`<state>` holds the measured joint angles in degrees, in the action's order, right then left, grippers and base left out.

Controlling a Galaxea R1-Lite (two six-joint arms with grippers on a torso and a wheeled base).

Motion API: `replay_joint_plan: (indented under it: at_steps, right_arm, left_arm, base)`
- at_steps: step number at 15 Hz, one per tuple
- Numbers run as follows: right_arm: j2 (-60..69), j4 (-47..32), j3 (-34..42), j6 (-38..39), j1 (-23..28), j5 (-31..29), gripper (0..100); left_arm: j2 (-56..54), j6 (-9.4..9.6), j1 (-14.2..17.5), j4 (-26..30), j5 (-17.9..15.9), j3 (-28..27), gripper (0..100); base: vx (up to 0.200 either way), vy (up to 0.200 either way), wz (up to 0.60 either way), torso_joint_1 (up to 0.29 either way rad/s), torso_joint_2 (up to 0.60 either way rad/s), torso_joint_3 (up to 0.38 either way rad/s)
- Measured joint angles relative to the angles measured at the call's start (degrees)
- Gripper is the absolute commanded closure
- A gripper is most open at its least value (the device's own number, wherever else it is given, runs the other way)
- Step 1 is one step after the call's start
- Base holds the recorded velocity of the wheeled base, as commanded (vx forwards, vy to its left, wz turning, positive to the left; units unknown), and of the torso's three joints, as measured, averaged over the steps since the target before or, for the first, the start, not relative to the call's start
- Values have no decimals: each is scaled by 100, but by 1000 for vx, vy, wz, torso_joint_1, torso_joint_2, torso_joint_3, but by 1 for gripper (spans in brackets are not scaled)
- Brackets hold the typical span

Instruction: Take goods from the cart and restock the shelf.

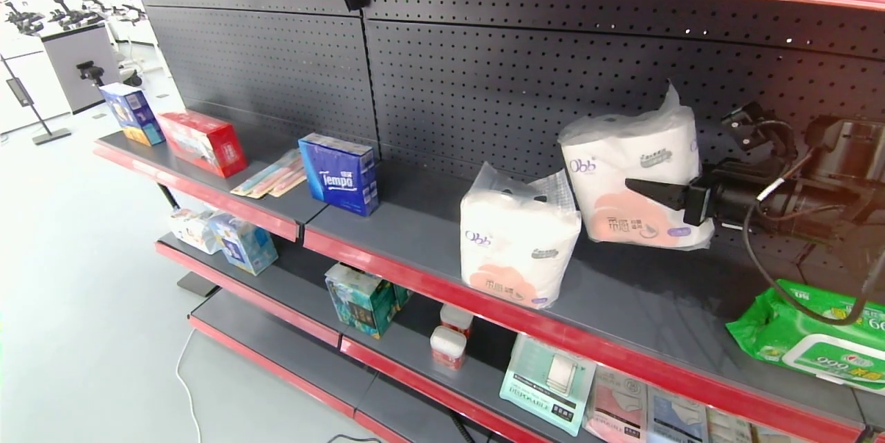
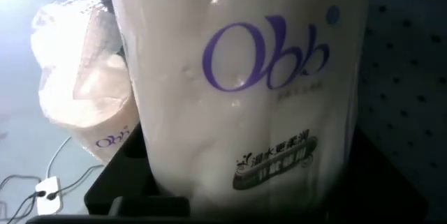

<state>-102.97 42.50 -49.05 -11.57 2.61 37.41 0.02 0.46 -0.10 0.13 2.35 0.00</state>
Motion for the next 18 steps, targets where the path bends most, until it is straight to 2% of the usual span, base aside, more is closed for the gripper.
replay_joint_plan:
  at_steps: [3, 9, 18]
  right_arm:
    - [-472, -2, -428, -169, 4, 492, 100]
    - [-1293, 6, -1026, -360, -93, 558, 100]
    - [-2120, 59, -1818, -271, -524, 545, 100]
  left_arm:
    - [0, -2, -1, 0, 0, 0, 0]
    - [0, -2, 0, 2, 0, 0, 0]
    - [0, -2, 0, 2, 0, 0, 0]
  base:
    - [0, 0, 0, 0, 0, 0]
    - [0, 0, 0, 0, 0, 0]
    - [0, 0, 0, 0, 0, 0]
